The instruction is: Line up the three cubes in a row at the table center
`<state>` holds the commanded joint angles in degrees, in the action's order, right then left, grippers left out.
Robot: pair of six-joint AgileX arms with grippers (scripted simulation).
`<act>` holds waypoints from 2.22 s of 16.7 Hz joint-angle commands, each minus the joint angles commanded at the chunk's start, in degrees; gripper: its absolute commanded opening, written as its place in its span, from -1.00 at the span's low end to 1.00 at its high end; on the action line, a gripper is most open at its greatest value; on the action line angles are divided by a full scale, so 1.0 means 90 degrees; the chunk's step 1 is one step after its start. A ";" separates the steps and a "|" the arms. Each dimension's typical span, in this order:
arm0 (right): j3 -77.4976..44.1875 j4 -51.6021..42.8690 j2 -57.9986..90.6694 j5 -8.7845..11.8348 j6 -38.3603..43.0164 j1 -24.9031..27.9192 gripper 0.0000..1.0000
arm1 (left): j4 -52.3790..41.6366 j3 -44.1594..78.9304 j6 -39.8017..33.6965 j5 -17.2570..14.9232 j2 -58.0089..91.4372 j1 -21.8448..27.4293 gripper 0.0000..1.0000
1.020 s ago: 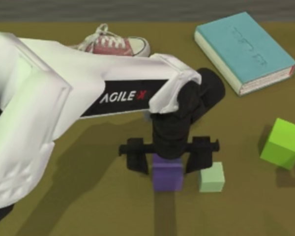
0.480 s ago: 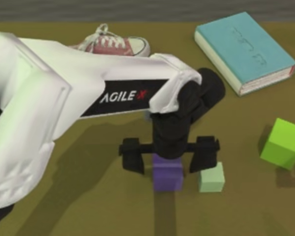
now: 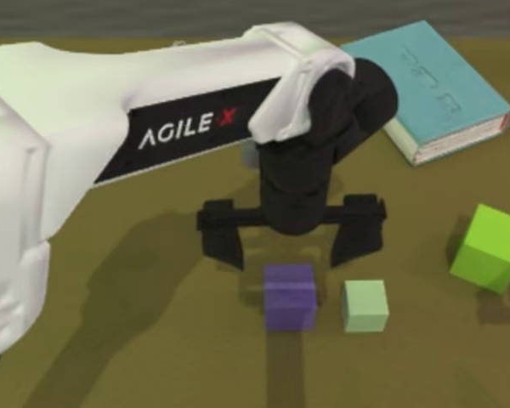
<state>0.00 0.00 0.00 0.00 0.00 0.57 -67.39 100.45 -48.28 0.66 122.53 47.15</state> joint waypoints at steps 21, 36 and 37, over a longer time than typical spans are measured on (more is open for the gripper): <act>-0.5047 -0.3945 0.6922 -0.0026 -0.3253 0.0617 1.00 | 0.3996 -0.6524 0.2000 0.0107 -0.7854 -0.3301 1.00; -0.8911 -0.6826 1.2085 -0.0005 -0.5694 0.1087 1.00 | 0.7488 -1.1161 0.5364 -0.0074 -1.3614 -0.5366 1.00; -0.8911 -0.6826 1.2085 -0.0005 -0.5694 0.1087 1.00 | 0.7488 -1.1161 0.5364 -0.0074 -1.3614 -0.5366 1.00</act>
<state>-80.20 -61.43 108.76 -0.05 -51.24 10.36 0.00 0.00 0.00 0.00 0.00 -1.15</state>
